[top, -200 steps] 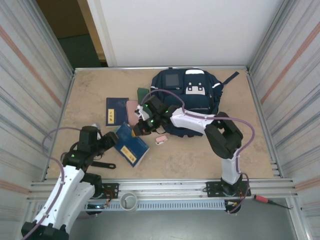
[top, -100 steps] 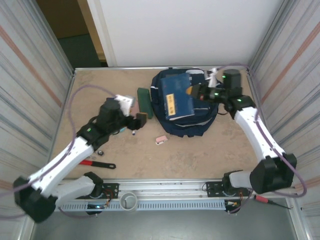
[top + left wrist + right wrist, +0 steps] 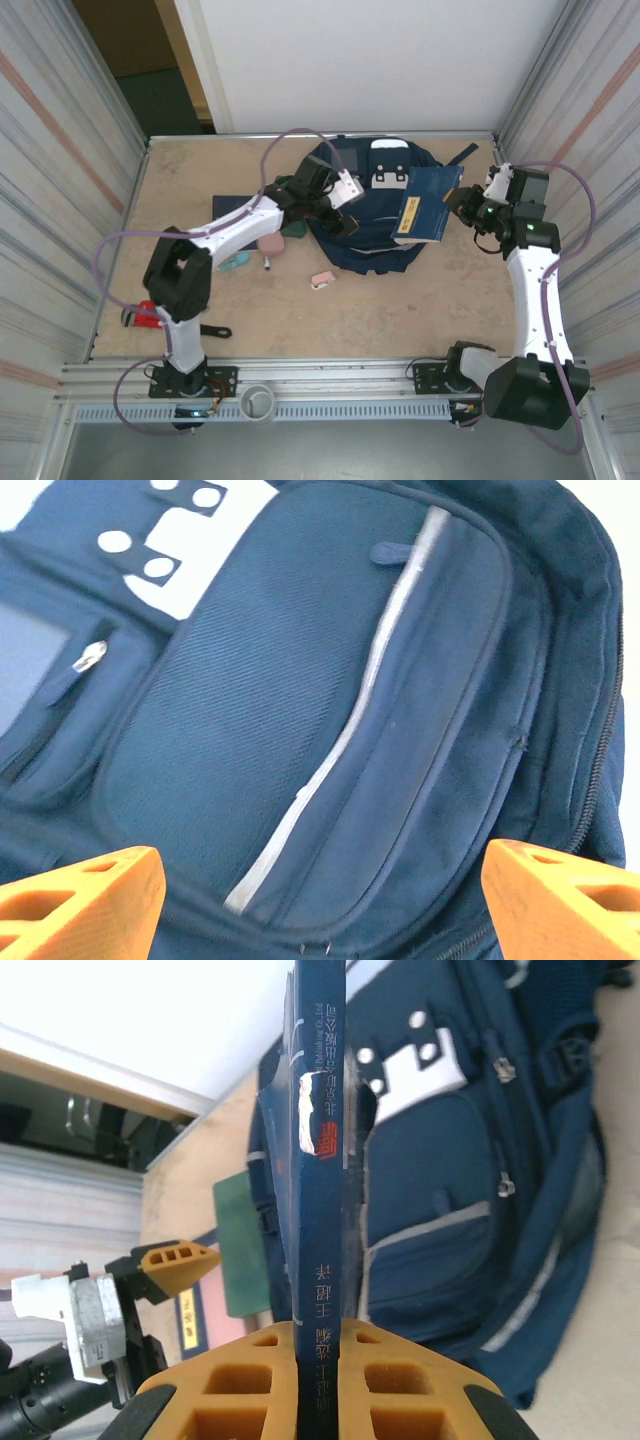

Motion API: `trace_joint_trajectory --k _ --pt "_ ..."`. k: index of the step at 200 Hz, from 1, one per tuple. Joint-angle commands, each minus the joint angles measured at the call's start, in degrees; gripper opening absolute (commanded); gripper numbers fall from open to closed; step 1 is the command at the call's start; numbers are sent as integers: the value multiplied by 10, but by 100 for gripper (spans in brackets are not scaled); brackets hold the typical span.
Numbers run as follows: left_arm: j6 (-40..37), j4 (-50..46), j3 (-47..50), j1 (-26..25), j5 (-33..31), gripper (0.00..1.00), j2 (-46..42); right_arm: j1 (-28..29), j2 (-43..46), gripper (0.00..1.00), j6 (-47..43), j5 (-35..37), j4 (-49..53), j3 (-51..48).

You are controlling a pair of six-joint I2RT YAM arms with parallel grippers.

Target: Pack books, pencil case, and school supplies into a backpack

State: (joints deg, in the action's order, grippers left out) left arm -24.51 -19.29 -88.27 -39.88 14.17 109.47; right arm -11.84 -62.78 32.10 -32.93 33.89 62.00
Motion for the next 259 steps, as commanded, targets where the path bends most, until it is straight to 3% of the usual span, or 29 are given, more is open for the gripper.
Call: trace_joint_trajectory --k 1,53,113,124,140,156,173,231,259 --pt "-84 -61 -54 -10 58 84 41 -19 14 0 -30 16 26 -5" --pt "-123 -76 -119 -14 72 85 122 -23 32 0 -34 16 29 -16" --pt "-150 -109 -187 -27 48 78 198 -22 48 0 -42 10 41 -38" --pt "-154 -112 -199 -31 36 72 209 -22 55 0 -43 13 43 -45" --pt "-154 -115 -215 -37 15 56 221 -22 58 0 -44 13 49 -56" --pt "-146 -113 -220 -39 19 36 218 -22 58 0 -53 11 67 -58" --pt "-131 -100 -214 -36 40 24 201 -22 82 0 -62 17 91 -59" --pt "27 -23 -189 19 184 0 109 -23 157 0 -73 44 173 -48" --pt "113 22 -190 49 254 0 77 -22 171 0 -71 -9 186 -62"
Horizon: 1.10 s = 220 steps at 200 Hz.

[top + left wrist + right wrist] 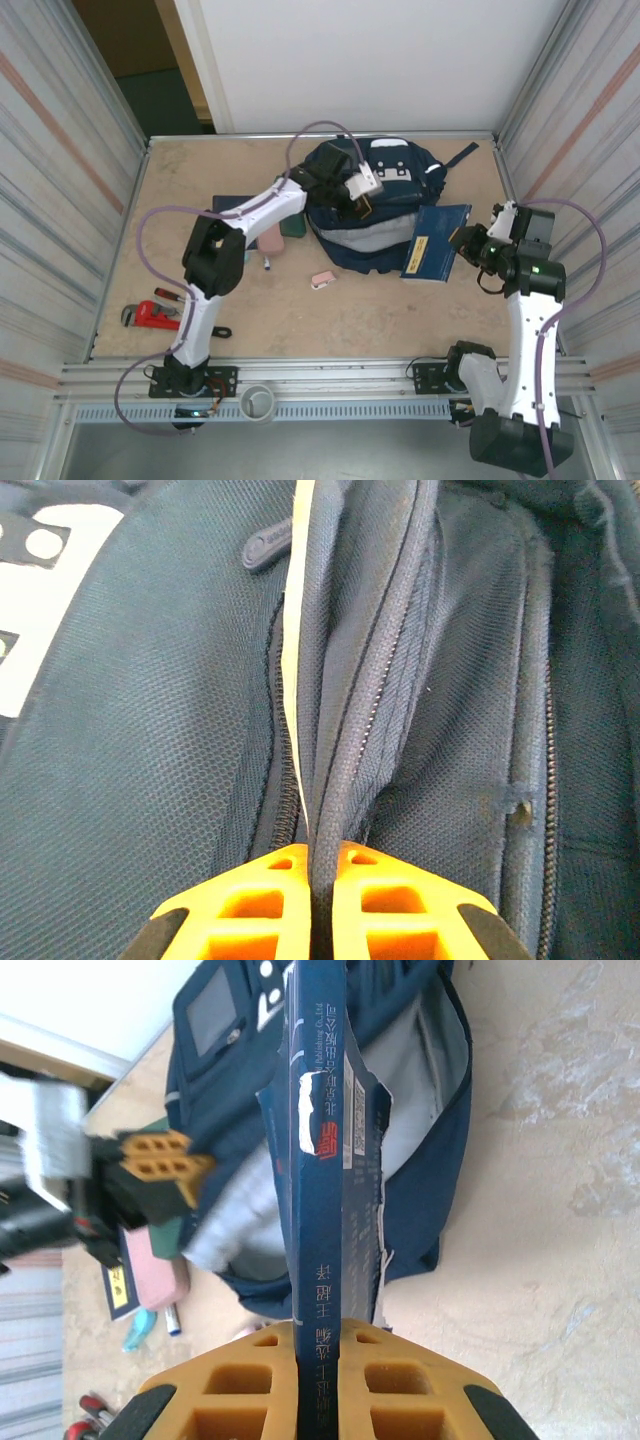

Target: Pack books, pencil case, and school supplies into a backpack

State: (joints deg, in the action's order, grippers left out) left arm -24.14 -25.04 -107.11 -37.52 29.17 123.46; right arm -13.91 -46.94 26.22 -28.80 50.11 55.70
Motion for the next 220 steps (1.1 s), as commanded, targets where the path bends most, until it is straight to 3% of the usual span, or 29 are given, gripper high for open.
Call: trace_joint_trajectory --k 1,33,64,115,186,220 --pt "111 81 -2 26 106 0 -63 -2 13 0 -12 -55 24 0" --pt "175 103 -25 44 135 0 -56 14 6 0 37 -141 -34 -52" --pt "208 124 -34 57 161 0 -49 83 -23 0 167 -147 -219 -114" --pt "211 118 -54 58 183 0 -38 178 -179 0 290 -105 -452 -115" --pt "204 110 -68 64 220 0 -24 209 -366 0 271 23 -569 -46" --pt "196 89 -88 65 238 0 -10 222 -424 0 315 1 -724 -38"
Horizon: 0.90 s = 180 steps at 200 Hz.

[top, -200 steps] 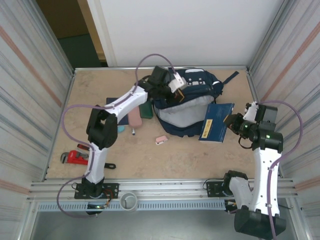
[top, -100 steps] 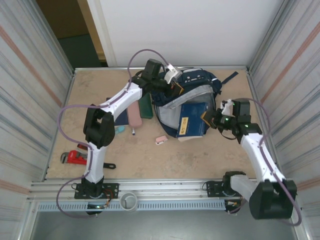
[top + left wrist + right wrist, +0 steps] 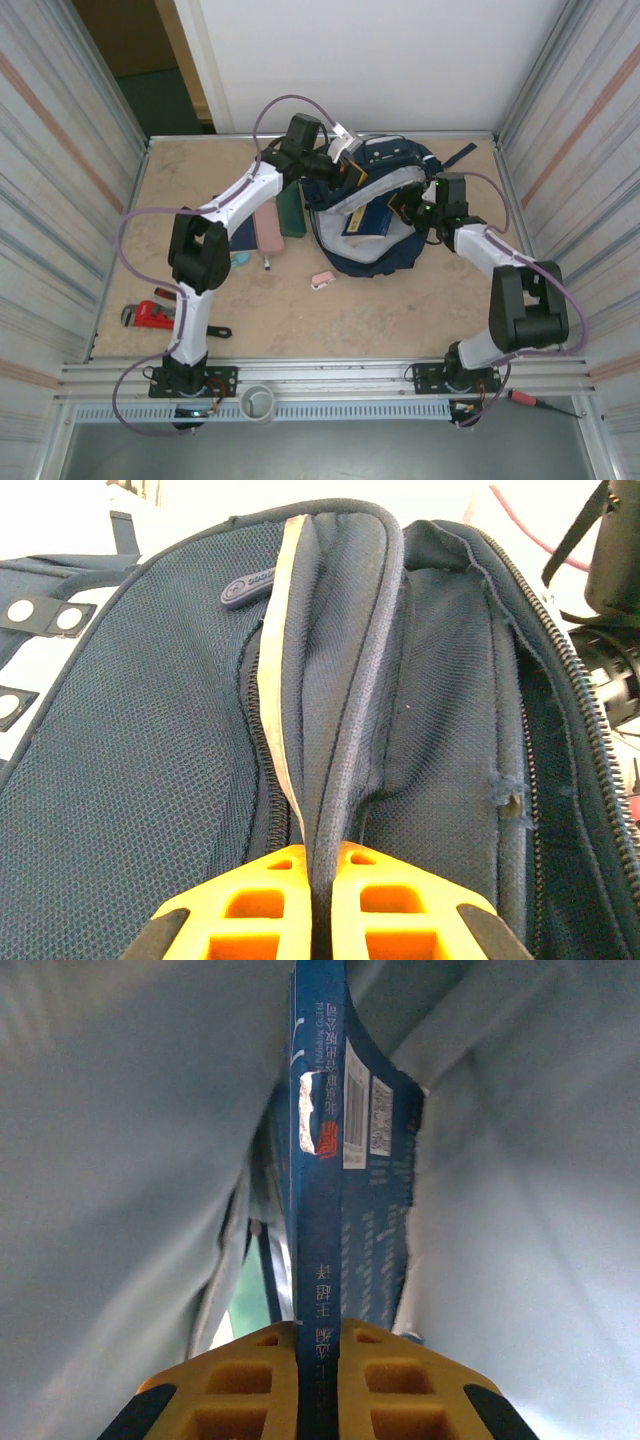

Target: Pack books, pencil case, and school supplies into a backpack

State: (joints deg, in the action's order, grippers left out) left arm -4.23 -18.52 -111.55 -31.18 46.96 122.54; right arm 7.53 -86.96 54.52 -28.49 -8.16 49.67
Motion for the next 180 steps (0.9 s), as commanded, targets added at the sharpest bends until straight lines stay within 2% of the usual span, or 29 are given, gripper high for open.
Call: trace_joint_trajectory --k 1,51,71,90,107,149,180 --pt "-3 24 -44 2 60 0 -1 7 -26 0 32 -3 -143 23" --pt "-12 16 -44 2 55 0 0 30 -81 0 74 -10 -229 34" --pt "-15 13 -45 2 53 0 2 27 -98 0 47 26 -177 35" --pt "-14 10 -48 0 54 0 6 27 -98 0 -22 121 -62 46" --pt "-17 7 -50 -1 55 0 8 31 -102 0 -59 185 -23 46" --pt "-18 3 -57 -6 58 0 16 43 -135 0 -19 198 -107 31" --pt "-18 3 -58 -12 58 0 21 63 -152 0 39 265 -171 34"
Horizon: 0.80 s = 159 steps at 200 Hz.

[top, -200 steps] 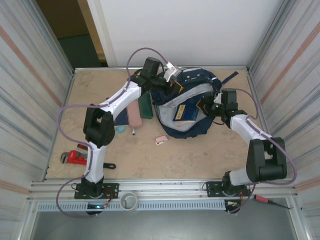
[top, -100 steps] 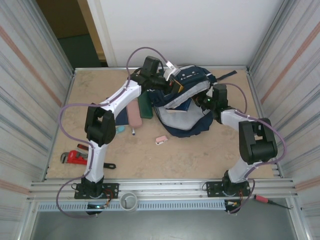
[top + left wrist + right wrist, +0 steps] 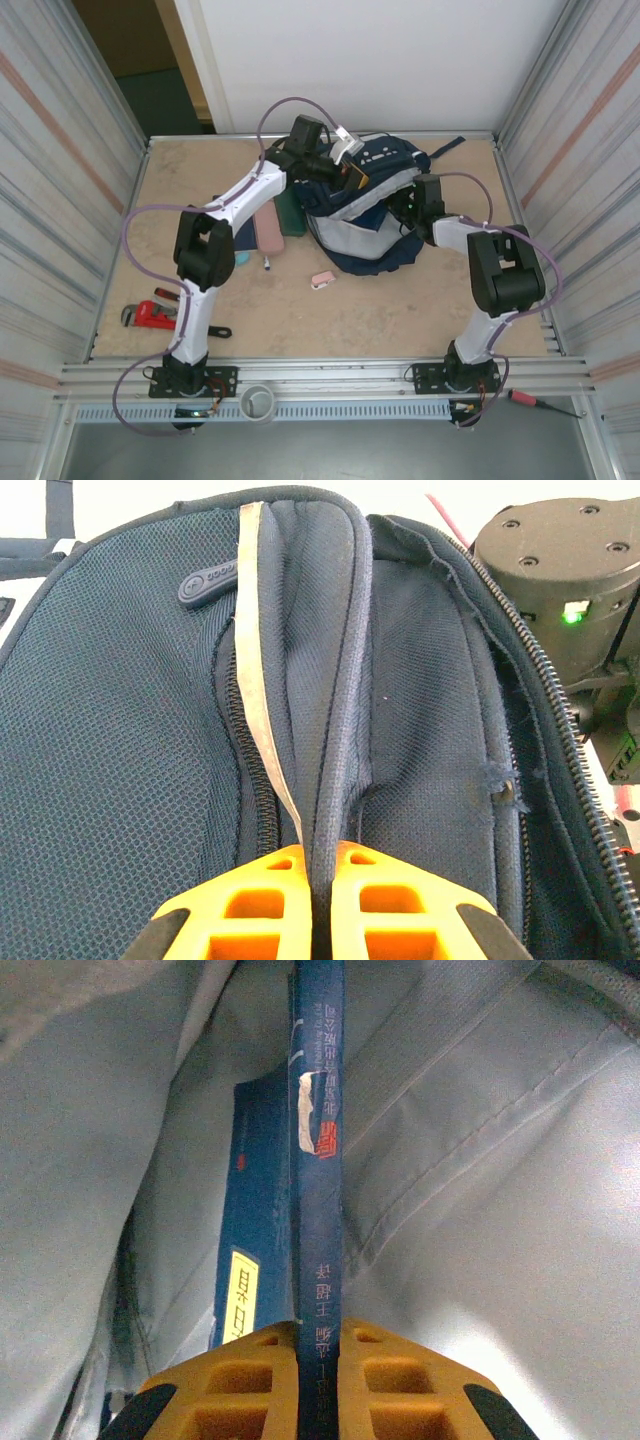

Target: Pack books, pencil case, and school supplies into a backpack

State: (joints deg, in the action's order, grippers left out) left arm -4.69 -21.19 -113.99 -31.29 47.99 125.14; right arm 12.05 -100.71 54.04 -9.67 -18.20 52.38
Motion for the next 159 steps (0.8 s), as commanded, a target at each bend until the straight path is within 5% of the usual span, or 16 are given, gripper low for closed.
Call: trace_joint_trajectory --k 1,33,80,105,159 --pt "-13 30 -34 -11 48 0 -5 18 -16 0 45 80 -72 8" --pt "-12 28 -33 -16 47 0 -2 39 -50 1 90 159 -114 23" --pt "-1 30 -42 -18 43 0 7 38 -77 26 86 135 -143 22" --pt "10 38 -42 -18 27 0 13 30 -27 42 57 91 -131 -20" --pt "44 71 -47 -17 23 0 37 8 190 51 -38 92 40 -124"
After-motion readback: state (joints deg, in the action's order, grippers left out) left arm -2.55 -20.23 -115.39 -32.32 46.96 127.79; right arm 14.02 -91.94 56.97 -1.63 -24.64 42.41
